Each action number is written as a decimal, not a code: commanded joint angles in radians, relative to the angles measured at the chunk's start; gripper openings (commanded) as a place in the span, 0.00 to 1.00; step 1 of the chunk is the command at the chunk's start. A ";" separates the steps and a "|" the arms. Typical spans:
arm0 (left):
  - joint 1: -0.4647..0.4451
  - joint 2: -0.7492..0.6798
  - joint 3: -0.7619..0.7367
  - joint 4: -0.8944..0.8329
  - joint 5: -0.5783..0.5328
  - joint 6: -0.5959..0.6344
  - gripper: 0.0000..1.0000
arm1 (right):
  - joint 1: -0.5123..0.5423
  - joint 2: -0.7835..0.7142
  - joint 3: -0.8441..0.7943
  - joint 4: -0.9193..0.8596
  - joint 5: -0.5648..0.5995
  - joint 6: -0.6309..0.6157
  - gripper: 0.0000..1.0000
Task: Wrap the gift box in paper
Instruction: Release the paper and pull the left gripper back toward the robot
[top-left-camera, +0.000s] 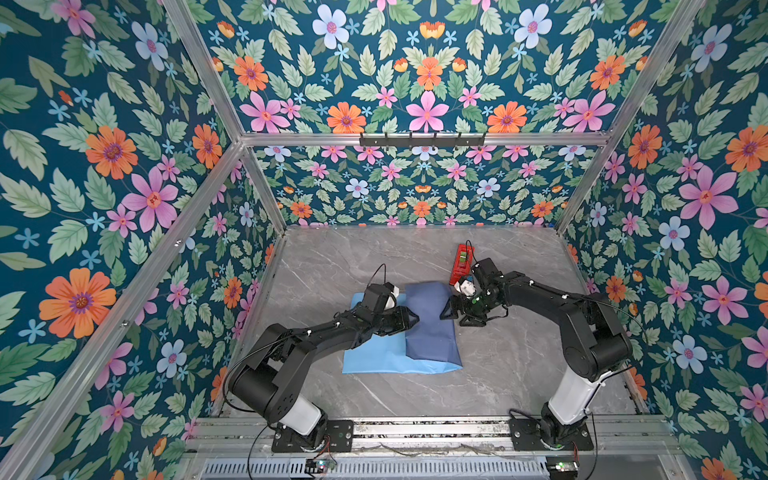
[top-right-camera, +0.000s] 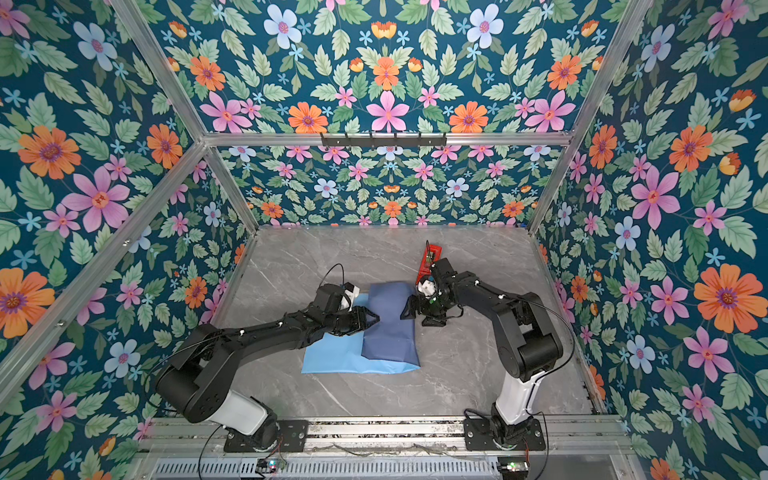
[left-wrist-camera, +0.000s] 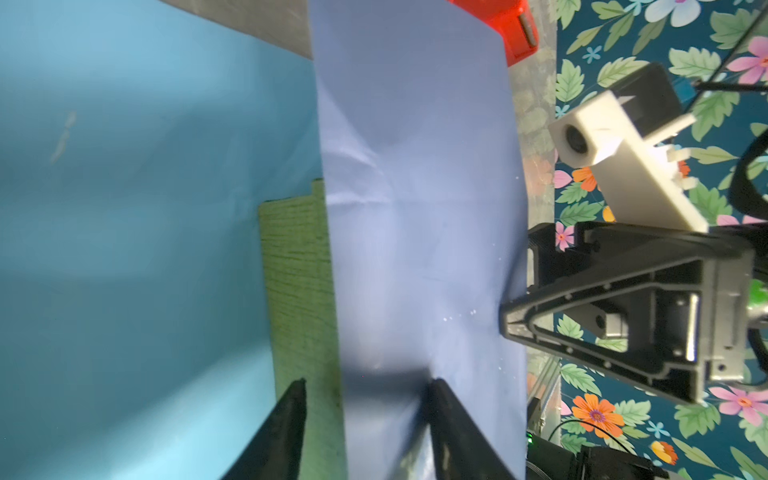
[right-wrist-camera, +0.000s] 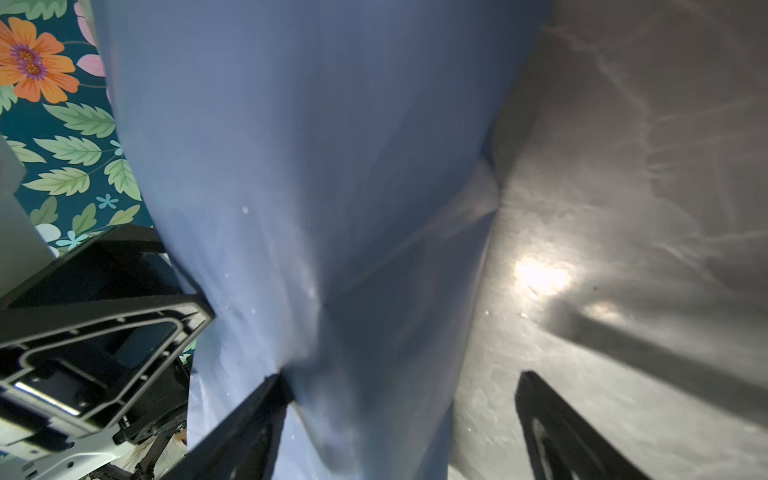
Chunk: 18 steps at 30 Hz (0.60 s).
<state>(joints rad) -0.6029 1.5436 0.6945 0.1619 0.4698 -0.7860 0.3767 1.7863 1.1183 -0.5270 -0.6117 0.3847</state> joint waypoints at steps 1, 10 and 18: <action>-0.001 -0.006 0.013 -0.138 -0.043 0.022 0.59 | 0.004 0.008 -0.020 -0.065 0.138 -0.010 0.87; 0.050 -0.140 0.048 -0.238 -0.095 0.085 0.79 | 0.003 0.006 -0.032 -0.068 0.163 -0.013 0.87; 0.271 -0.440 -0.128 -0.416 -0.199 0.127 0.85 | 0.004 0.008 -0.035 -0.068 0.174 -0.020 0.89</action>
<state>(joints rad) -0.3817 1.1725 0.6144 -0.1432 0.3187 -0.6876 0.3759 1.7782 1.0958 -0.5056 -0.6102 0.3824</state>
